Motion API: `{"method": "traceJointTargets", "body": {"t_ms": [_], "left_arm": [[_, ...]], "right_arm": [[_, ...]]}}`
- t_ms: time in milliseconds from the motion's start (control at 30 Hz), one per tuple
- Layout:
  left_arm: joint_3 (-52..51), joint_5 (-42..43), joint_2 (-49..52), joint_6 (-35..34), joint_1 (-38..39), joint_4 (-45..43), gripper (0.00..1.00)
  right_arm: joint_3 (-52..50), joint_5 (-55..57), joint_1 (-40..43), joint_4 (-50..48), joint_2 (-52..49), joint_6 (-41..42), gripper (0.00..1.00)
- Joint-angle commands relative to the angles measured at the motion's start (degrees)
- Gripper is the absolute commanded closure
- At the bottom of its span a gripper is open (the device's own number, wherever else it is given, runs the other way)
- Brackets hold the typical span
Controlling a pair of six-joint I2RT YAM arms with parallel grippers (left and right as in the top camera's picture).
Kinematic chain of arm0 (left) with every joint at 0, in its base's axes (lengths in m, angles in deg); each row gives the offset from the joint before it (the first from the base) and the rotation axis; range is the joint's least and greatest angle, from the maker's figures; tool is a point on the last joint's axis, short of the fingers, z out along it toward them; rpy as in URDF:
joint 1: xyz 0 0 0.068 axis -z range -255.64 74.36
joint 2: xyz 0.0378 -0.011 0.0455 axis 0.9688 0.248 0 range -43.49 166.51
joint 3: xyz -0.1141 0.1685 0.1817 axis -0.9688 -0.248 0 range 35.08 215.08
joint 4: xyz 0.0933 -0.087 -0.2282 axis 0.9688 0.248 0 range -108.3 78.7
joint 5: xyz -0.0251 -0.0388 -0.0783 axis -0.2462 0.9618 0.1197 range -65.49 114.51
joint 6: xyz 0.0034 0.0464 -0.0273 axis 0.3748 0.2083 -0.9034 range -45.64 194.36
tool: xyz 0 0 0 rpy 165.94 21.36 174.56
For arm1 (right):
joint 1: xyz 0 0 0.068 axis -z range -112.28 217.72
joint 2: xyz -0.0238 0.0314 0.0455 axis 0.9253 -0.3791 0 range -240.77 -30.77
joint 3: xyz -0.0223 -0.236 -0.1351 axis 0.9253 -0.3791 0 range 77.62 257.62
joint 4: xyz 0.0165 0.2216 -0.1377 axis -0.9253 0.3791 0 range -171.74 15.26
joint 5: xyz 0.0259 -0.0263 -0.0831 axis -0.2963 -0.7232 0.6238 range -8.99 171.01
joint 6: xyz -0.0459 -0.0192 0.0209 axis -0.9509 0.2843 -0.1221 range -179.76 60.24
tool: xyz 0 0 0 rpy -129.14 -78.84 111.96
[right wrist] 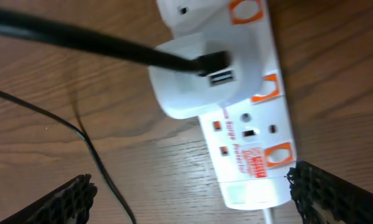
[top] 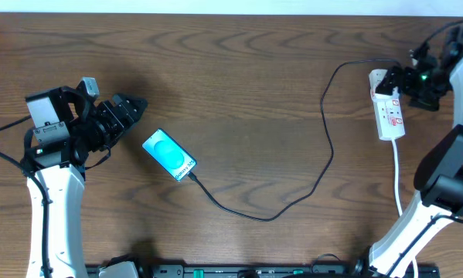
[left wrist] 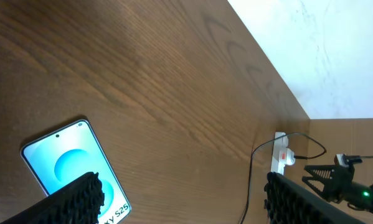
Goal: Plug charger to phone and switch on socket
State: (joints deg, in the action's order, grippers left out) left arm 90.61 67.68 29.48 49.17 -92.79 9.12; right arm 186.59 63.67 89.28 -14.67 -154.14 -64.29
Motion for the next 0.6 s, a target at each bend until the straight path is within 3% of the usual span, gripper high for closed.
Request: {"method": "traceJointTargets", "body": {"t_ms": [0,567], "left_arm": [[0.6,-0.3,0.4,1.2,-0.3,0.2,0.18],[0.6,-0.9,0.5,1.2,-0.3,0.1,0.18]], "right_arm": [[1.2,-3.4,0.3,-0.6,-0.5,-2.9,0.01],[1.2,-3.4,0.1,-2.4,-5.3,-3.3,0.01]]}}
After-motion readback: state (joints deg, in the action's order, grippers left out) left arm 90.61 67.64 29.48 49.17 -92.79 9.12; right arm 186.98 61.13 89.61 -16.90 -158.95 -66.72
